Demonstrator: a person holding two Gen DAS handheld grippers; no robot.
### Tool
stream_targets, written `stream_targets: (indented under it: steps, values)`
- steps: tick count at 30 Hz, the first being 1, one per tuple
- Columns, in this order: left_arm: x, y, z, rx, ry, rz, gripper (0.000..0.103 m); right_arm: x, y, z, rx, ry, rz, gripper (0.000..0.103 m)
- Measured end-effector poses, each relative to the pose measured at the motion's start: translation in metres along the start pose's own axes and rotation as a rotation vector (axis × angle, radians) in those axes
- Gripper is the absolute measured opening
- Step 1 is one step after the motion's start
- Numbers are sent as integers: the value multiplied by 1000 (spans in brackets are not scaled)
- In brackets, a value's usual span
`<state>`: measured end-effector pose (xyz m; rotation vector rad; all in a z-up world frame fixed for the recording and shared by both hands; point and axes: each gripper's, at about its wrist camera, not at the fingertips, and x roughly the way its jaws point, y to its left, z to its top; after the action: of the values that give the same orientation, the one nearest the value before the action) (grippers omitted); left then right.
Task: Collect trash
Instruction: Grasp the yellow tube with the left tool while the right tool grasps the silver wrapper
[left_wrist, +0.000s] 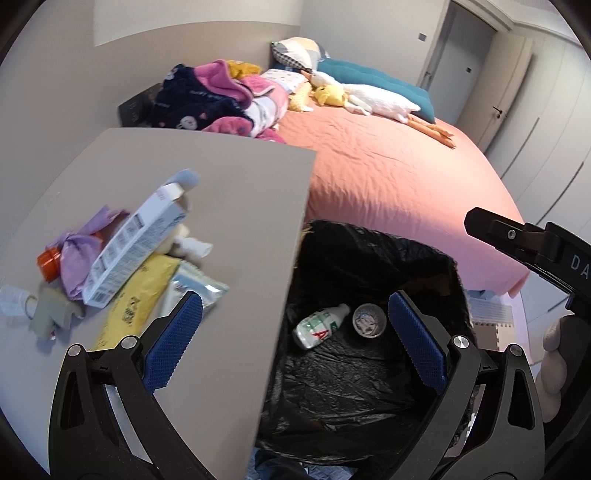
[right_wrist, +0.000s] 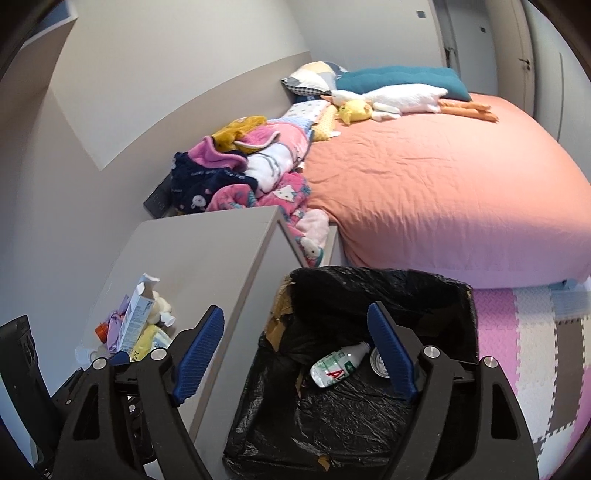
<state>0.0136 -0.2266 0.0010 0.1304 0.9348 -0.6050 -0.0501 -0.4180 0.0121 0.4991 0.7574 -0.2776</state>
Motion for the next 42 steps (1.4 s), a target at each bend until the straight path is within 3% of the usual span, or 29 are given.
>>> stream_targets:
  steps: [20,24,28,32,37,42]
  values:
    - [3,95,-18,-110,28,155,97,45,76,-18,-116,99,62,81]
    - [13,111,-20,-112,71,147,83,55,83,-21,-119,119,57,75]
    - [27,127,-23,-117,118,153,77,64,90,-25,-114,149,58,74]
    - [43,143,-24,-130,177,131,61,72,100,-29,-125,172,64,72]
    - [45,145,-22,-81,177,139,53,80,111,-37,-132,208,76,72]
    - [43,146,-26,-57,141,178,34,87,120,-45,-148,242,82,71]
